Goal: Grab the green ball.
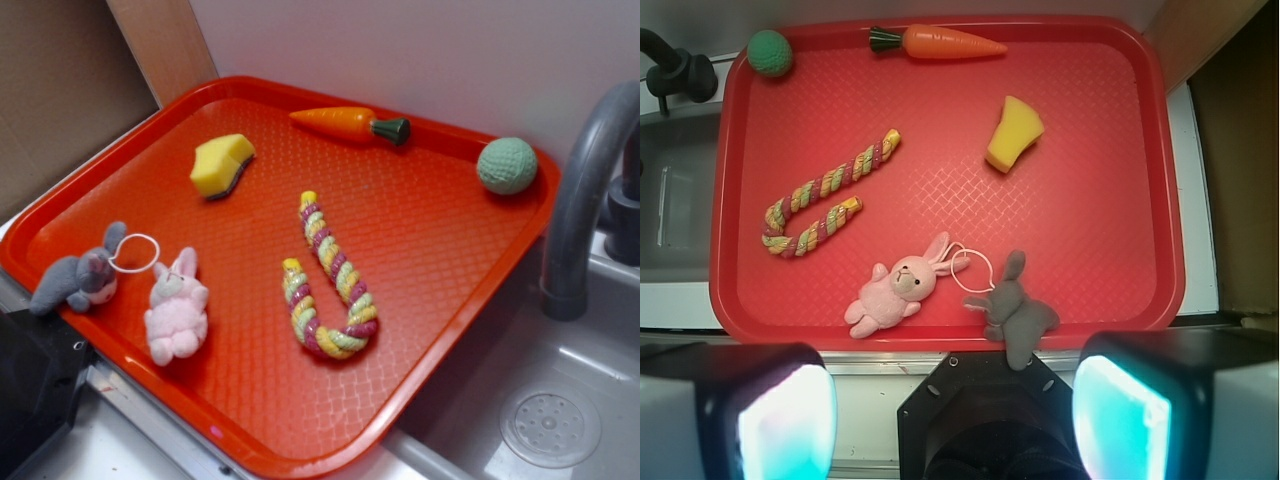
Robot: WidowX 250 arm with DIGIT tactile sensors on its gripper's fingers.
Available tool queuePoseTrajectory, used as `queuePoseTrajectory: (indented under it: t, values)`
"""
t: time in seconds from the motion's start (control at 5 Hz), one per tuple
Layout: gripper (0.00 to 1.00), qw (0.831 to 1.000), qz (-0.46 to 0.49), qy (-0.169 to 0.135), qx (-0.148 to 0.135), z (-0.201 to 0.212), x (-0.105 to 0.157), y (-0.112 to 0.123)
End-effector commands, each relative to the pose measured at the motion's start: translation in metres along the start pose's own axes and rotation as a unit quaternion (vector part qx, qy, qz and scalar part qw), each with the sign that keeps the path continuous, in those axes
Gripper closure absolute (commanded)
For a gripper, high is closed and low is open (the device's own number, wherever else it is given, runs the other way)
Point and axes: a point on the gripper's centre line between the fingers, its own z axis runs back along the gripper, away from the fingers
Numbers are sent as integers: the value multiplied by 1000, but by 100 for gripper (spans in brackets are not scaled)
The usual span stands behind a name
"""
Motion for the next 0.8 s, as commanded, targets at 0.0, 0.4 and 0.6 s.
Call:
queuePoseTrajectory:
  t: [0.0,0.4,0.6]
  values:
    - [0,1000,0,0,0,0,0,0]
    - [0,993,-82,-66,-58,0,39,-62]
    - [0,988,-117,-81,-55,-17,57,-107]
